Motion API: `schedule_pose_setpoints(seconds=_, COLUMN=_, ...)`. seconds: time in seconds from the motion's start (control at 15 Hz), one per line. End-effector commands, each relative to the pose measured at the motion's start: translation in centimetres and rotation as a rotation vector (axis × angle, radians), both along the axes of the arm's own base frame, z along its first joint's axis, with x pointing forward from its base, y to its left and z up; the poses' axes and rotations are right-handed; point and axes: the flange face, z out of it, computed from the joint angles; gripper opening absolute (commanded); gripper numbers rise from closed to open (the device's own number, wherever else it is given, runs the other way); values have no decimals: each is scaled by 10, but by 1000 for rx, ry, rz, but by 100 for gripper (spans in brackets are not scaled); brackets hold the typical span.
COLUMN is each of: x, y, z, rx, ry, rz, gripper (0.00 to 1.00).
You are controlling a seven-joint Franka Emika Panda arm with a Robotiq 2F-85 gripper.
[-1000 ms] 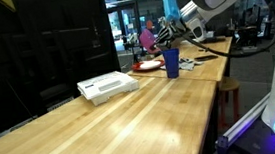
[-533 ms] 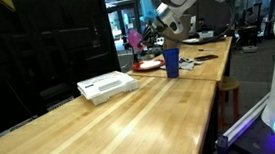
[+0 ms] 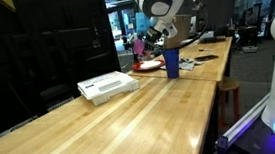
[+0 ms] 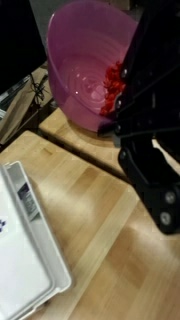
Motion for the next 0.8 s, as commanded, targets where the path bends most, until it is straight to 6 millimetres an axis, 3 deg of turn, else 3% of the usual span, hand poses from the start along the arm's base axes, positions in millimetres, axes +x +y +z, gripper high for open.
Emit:
schedule_pose_setpoints(seconds=0.0, x=-5, y=-41, z=-15, rx=-44, ry=35, rz=-65, gripper=1)
schedule_pose_setpoints(seconds=0.27, x=-10, y=-78, z=-25, rx=-91, ry=58, rz=-107, gripper=1)
schedule_pose_setpoints(seconds=0.73, x=-10, y=-95, z=-15, rx=-136, ry=28, rz=-117, gripper=1)
